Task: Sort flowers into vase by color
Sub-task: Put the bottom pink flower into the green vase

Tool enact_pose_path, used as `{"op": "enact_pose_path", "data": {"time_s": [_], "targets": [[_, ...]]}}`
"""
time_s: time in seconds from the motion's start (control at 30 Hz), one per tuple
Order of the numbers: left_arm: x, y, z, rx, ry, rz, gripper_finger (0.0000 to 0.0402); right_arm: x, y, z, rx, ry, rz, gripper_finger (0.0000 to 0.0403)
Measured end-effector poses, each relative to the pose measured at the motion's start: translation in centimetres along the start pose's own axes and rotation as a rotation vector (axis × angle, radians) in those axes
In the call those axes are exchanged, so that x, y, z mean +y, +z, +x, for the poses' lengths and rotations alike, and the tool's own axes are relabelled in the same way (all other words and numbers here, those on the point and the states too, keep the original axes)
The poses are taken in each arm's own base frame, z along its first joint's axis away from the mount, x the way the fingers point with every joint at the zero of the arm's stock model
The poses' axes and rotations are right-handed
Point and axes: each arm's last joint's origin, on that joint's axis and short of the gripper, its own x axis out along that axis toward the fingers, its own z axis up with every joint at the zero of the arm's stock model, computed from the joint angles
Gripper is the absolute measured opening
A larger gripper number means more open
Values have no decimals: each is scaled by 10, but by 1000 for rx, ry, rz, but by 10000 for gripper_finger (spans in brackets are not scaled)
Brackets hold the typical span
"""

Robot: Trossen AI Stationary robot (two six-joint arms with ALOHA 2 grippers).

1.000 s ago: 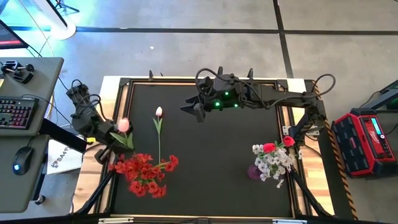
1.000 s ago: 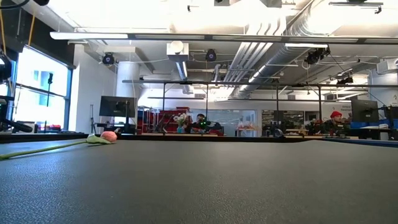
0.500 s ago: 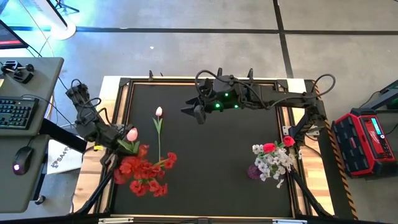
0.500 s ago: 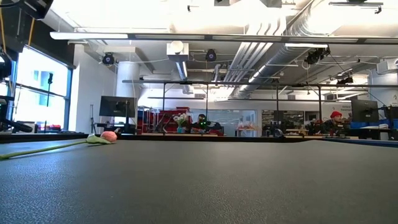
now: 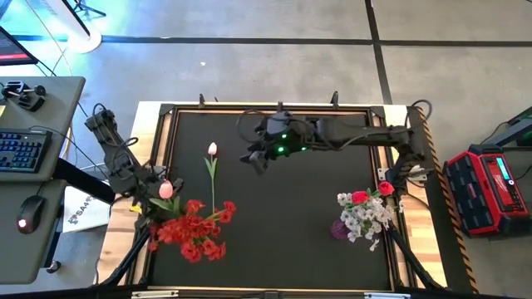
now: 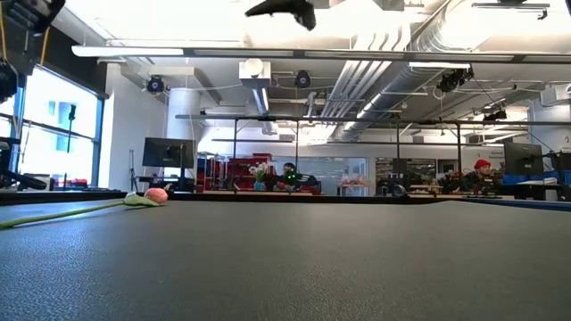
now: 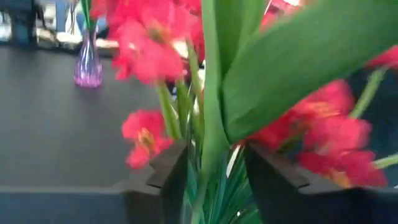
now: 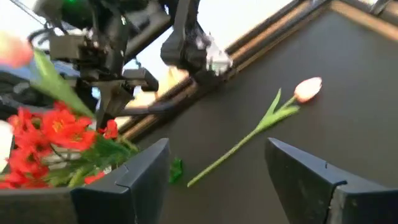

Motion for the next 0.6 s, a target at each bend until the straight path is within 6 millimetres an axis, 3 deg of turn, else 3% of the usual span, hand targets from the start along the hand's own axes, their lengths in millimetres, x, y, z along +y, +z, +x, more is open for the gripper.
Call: {"op": "enact_pose_path", "data": {"time_s": [0.17, 0.27, 0.6], "targets": [[-3, -1, 4, 20, -37, -69, 203, -5, -9, 22, 72, 18, 26, 249], [-6, 4, 4, -4, -111, -91, 223, -5, -10, 25, 84, 29, 29, 249], [-12, 25, -5, -15, -129, -28, 232, 4, 1, 22, -3, 164, 35, 249]]}}
